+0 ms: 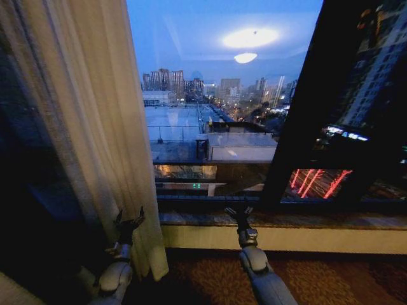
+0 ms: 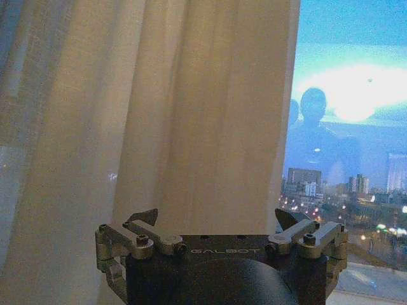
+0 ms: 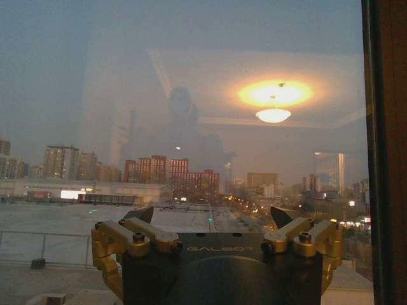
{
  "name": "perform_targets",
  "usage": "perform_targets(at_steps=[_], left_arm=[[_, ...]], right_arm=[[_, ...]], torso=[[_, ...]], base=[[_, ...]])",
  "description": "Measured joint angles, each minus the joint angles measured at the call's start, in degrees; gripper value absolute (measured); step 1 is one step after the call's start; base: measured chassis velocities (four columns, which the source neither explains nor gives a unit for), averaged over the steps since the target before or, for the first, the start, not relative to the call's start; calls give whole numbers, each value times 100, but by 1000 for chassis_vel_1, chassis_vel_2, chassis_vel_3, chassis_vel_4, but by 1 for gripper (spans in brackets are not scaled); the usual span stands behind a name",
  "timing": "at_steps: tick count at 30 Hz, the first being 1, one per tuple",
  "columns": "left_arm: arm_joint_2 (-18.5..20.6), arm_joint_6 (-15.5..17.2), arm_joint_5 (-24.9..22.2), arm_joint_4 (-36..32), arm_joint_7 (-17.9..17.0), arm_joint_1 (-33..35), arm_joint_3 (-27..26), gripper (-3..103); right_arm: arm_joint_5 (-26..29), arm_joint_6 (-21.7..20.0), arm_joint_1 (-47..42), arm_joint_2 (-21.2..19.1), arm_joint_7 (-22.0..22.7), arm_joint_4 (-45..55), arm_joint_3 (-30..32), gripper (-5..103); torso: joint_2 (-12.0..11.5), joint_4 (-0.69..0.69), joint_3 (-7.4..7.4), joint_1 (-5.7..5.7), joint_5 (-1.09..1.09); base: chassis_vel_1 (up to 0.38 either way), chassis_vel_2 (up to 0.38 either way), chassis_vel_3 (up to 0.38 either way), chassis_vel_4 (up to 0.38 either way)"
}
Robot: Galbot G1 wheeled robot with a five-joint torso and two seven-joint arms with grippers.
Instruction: Open the curtains by pulling them apart, changing their state from closed to fully open.
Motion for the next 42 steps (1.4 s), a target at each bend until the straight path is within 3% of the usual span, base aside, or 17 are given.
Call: perform_targets(at_steps=[20, 42], left_arm=[[4, 7, -4, 20, 0, -14, 4, 100], [3, 12, -5, 27, -2, -19, 6, 100]], right_arm=[[0, 0, 0, 0, 0, 0, -1, 100], [0, 0, 0, -1, 0, 0, 0, 100]], torso=[[0, 0, 0, 0, 0], [1, 0, 0, -1, 2]], base=[[-32, -30, 27, 26], [-288, -285, 289, 288]])
